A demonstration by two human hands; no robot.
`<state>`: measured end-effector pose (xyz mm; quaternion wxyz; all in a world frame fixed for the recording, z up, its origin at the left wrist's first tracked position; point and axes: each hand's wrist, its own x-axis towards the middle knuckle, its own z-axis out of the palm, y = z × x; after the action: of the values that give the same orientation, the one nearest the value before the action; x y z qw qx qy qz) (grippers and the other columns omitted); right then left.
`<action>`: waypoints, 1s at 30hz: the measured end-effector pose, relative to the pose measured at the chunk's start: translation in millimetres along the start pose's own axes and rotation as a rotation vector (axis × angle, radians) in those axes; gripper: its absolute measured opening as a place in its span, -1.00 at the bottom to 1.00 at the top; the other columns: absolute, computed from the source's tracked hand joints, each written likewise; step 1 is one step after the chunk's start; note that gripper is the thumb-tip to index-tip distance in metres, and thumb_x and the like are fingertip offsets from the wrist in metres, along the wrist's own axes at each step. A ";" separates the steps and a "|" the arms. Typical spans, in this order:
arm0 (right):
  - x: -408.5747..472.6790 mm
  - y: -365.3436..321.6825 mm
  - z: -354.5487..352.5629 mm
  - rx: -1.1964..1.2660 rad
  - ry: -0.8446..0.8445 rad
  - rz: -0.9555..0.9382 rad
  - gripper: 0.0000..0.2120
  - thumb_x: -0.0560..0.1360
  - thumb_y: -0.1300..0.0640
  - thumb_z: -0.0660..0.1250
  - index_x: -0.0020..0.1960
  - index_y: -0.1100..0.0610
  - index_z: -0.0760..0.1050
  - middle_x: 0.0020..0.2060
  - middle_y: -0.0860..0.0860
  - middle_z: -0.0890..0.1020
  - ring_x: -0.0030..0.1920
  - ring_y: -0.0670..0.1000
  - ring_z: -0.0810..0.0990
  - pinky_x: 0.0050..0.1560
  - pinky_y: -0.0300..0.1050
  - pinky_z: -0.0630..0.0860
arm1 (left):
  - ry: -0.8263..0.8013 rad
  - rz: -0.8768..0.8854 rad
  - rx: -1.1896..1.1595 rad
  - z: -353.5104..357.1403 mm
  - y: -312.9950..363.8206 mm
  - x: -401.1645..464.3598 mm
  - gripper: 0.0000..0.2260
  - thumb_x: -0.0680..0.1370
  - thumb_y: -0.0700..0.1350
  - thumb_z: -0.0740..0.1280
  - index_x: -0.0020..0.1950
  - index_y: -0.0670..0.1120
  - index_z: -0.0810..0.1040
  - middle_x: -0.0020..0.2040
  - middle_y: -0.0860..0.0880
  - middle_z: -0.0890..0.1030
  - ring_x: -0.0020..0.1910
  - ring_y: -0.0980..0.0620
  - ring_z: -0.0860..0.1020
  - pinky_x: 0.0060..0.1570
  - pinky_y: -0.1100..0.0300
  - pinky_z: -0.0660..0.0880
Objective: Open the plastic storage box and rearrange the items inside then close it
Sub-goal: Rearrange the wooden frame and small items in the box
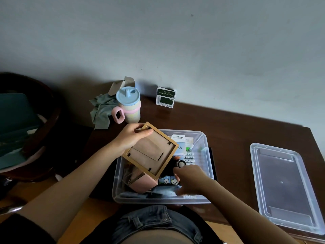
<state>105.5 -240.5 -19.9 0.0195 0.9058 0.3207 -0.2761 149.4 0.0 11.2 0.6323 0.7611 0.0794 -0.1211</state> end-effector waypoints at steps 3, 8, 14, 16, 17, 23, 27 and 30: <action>0.9 -0.8 8.7 -0.030 0.048 0.046 -0.58 0.40 -0.11 0.34 0.10 0.13 0.34 -0.13 0.08 0.59 -0.13 0.18 0.59 -0.26 -0.08 0.38 | 0.032 0.012 -0.024 0.3 -0.2 -3.3 -0.91 0.52 -0.14 0.39 -0.01 -0.10 0.65 -0.15 0.07 0.64 -0.19 0.34 0.55 -0.11 0.55 0.41; 2.1 -5.9 15.5 -0.066 0.075 0.088 -0.44 0.39 -0.22 0.39 0.15 0.12 0.27 -0.15 0.05 0.62 -0.15 0.13 0.61 -0.29 -0.11 0.34 | 0.104 -0.009 -0.054 -4.0 -0.5 -8.6 -0.89 0.51 -0.13 0.40 0.01 -0.11 0.65 -0.13 0.05 0.65 -0.14 0.24 0.57 -0.05 0.42 0.44; 3.0 -10.2 8.0 -0.037 0.096 0.132 -0.62 0.47 -0.17 0.33 0.11 0.09 0.45 -0.12 0.01 0.65 -0.10 0.08 0.62 -0.19 -0.11 0.44 | 0.186 -0.037 -0.093 -9.3 -1.1 -14.5 -0.92 0.51 -0.13 0.41 -0.05 -0.11 0.64 -0.17 0.03 0.63 -0.15 0.19 0.57 -0.04 0.35 0.43; 2.9 -11.2 7.6 -0.068 0.041 0.102 -0.66 0.48 -0.17 0.33 0.08 0.07 0.56 -0.08 0.01 0.66 -0.05 0.07 0.63 -0.12 -0.12 0.49 | 0.207 -0.045 -0.101 -10.0 -1.8 -16.5 -0.97 0.51 -0.14 0.41 -0.13 -0.05 0.63 -0.21 0.05 0.62 -0.17 0.18 0.56 -0.05 0.34 0.42; 3.4 -12.7 7.8 -0.102 0.002 0.079 -0.66 0.47 -0.16 0.34 0.08 0.07 0.58 -0.05 0.02 0.66 -0.02 0.09 0.63 -0.11 -0.12 0.48 | 0.212 -0.048 -0.111 -10.0 -2.8 -17.3 -0.95 0.51 -0.14 0.40 -0.15 -0.05 0.63 -0.23 0.05 0.61 -0.17 0.17 0.55 -0.05 0.32 0.41; 11.2 -26.2 2.6 -0.245 -0.064 -0.024 -0.87 0.53 0.22 0.23 -0.03 0.21 0.54 -0.16 0.13 0.63 -0.12 0.17 0.62 -0.32 -0.14 0.36 | 0.214 -0.098 -0.195 -5.9 -2.6 -22.1 -0.91 0.53 -0.18 0.38 -0.03 -0.19 0.63 -0.09 -0.14 0.60 -0.05 -0.04 0.53 0.09 0.07 0.43; 3.8 -12.9 -12.2 -0.119 0.034 -0.001 -0.80 0.49 0.20 0.19 -0.12 0.10 0.60 -0.24 0.03 0.60 -0.19 0.11 0.59 -0.21 -0.12 0.50 | 0.270 -0.116 -0.254 -11.1 -0.3 -22.3 -0.89 0.54 -0.16 0.36 -0.05 -0.21 0.60 -0.09 -0.14 0.58 -0.01 -0.05 0.51 0.10 0.10 0.42; -13.4 3.8 -28.2 0.083 0.082 0.025 -0.81 0.50 0.09 0.23 -0.06 -0.01 0.63 -0.14 -0.06 0.67 -0.13 0.00 0.61 -0.13 -0.16 0.53 | 0.319 -0.160 -0.376 -17.1 1.3 -22.1 -0.78 0.56 -0.16 0.33 0.11 -0.28 0.59 0.10 -0.22 0.60 0.16 -0.15 0.54 0.30 0.02 0.40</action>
<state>112.9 -245.1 10.3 -0.0277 0.9204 0.2980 -0.2517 130.0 17.3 21.6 0.7305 0.6311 0.2589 -0.0323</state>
